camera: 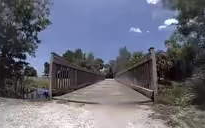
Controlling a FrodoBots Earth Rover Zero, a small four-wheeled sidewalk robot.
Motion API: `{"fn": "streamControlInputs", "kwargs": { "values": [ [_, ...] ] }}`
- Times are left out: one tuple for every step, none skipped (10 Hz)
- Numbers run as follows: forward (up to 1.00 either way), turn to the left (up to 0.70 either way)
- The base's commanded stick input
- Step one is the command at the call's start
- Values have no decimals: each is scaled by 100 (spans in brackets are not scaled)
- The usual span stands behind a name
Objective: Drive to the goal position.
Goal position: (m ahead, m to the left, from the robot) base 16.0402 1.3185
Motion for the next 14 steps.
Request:
{"fn": "streamControlInputs", "kwargs": {
  "values": [
    [35, 0],
    [29, 0],
    [38, -10],
    [71, -27],
    [85, -34],
    [85, -34],
    [85, -34],
    [85, -34],
    [85, -34],
    [85, -34],
    [85, -34],
    [85, -34],
    [85, -34],
    [85, -34]
  ]
}}
